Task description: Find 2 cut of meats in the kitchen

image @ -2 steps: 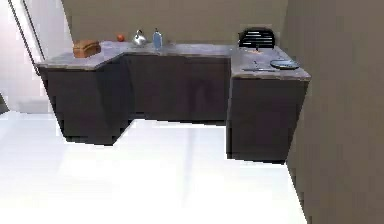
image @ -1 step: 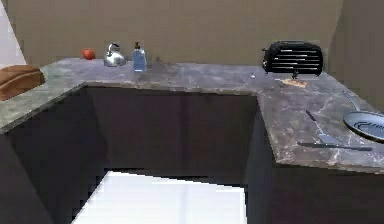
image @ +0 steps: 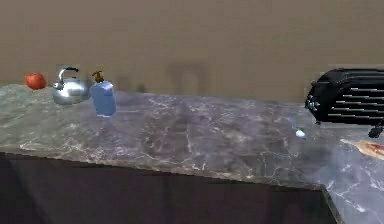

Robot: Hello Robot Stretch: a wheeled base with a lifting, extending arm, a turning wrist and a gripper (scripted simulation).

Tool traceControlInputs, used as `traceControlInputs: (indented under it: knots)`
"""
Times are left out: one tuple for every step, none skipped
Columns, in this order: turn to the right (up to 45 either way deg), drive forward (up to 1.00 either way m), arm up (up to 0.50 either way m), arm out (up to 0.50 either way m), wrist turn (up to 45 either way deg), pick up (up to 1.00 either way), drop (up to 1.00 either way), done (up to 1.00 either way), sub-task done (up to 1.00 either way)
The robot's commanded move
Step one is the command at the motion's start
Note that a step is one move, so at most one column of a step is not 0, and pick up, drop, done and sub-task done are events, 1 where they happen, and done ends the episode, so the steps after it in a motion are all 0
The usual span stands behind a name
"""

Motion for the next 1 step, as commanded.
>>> traceControlInputs:
  knots:
    - [45.0,0.00,0.00,0.00,0.0,0.00,0.00,0.00,0.00]
